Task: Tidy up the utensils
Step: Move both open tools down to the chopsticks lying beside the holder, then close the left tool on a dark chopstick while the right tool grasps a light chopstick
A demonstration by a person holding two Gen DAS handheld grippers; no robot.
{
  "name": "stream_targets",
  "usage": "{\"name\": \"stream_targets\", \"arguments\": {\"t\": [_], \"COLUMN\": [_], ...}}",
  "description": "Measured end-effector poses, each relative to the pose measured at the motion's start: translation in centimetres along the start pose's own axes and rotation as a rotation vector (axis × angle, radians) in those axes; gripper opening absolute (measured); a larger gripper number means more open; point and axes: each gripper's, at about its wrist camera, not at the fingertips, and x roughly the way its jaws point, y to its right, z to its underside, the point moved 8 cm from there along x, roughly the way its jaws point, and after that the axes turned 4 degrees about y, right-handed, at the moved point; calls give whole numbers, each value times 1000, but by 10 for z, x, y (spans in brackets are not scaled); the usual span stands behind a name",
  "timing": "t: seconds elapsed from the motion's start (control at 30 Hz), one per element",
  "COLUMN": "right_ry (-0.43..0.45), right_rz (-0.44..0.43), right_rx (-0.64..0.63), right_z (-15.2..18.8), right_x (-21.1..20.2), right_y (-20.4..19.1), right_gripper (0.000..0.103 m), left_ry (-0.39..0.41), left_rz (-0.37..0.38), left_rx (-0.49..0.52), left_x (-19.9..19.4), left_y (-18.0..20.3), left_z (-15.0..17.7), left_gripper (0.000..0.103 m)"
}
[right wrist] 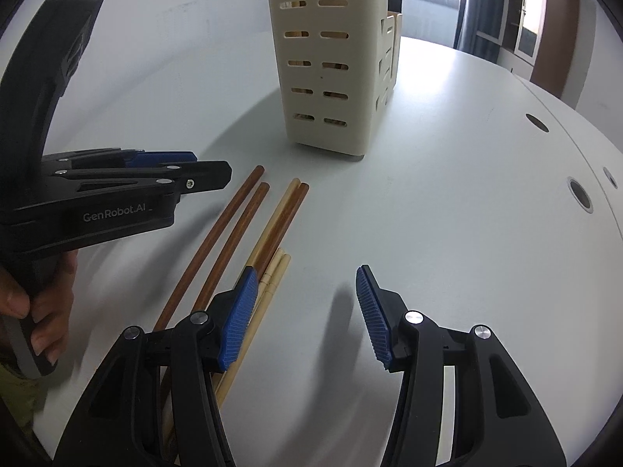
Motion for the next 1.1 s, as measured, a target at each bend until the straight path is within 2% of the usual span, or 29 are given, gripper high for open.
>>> {"name": "stream_targets", "arguments": {"t": [0.73, 0.83, 0.97, 1.1], "right_ry": [-47, -53, -53, -53], "right_rz": [45, 36, 32, 27], "right_rx": [-16, -22, -23, -8], "right_z": [9, 8, 8, 8], "right_x": [14, 11, 11, 11], "right_y": [1, -3, -3, -2], "right_gripper": [52, 42, 36, 23], "left_ry": [-43, -60, -62, -67], "left_rz": [-31, -36, -58, -85], "left_rx": [-3, -2, 22, 52], "left_x": [22, 28, 29, 30], "left_y": [0, 1, 5, 7], "left_z": [-2, 0, 1, 2], "left_gripper": [41, 41, 41, 41]}}
